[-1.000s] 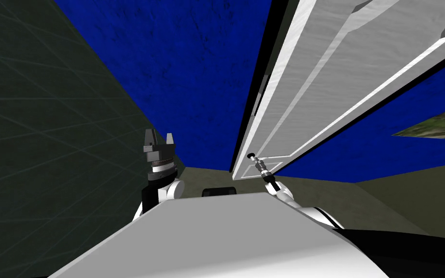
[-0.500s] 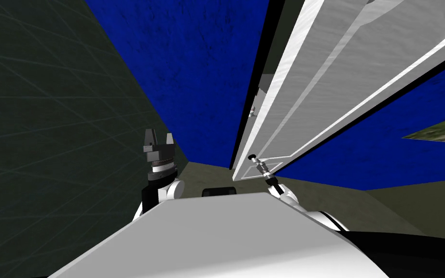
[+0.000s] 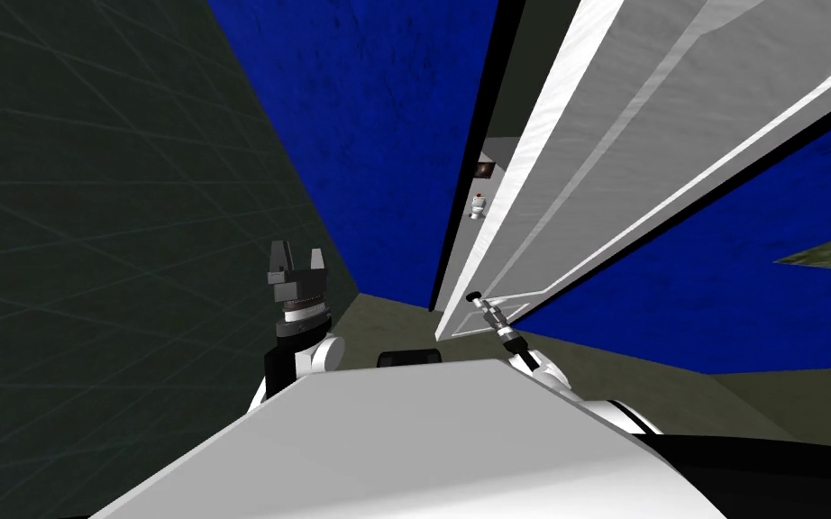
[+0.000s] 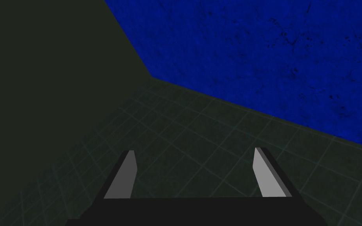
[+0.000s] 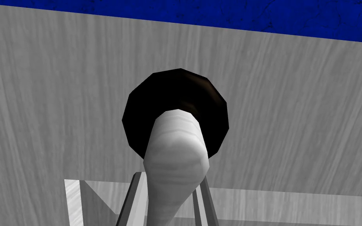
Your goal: Pull the door open
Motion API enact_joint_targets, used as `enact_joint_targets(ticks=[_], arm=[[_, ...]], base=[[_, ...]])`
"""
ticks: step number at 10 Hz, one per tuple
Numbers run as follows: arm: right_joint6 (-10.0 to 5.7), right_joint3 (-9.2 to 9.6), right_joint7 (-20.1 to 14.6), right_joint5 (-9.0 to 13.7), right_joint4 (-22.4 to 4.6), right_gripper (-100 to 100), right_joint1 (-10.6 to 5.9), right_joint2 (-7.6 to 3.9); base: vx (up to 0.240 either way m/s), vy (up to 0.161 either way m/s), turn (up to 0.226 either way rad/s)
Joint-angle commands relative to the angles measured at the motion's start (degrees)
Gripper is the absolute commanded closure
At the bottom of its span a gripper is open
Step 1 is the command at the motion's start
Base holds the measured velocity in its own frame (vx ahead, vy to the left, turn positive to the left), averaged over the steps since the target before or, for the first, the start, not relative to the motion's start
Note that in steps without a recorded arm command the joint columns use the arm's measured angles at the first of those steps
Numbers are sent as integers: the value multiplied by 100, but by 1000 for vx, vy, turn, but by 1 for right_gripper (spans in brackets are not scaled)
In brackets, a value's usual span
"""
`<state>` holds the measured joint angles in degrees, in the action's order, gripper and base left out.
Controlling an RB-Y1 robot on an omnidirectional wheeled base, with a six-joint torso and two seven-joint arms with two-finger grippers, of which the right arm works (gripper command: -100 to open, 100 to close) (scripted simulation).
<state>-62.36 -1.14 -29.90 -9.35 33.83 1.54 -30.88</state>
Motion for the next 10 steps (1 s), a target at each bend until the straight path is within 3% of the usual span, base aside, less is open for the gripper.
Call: enact_joint_targets(ticks=[1, 2, 6, 7, 8, 10], arm=[[0, 0, 0, 0, 0, 100, 0, 0], [-202, -13, -49, -25, -64, 100, 112, -55], [-585, -54, -118, -62, -199, 100, 288, -168], [-585, -54, -118, -62, -199, 100, 288, -168], [-739, -70, -146, -77, -253, 100, 358, -213], [-899, -87, -175, -93, -309, 100, 432, -260]], base=[[-89, -28, 26], [-168, -65, 212], [-204, -117, 204], [-120, -76, 34], [-159, -80, 148], [-188, -94, 191]])
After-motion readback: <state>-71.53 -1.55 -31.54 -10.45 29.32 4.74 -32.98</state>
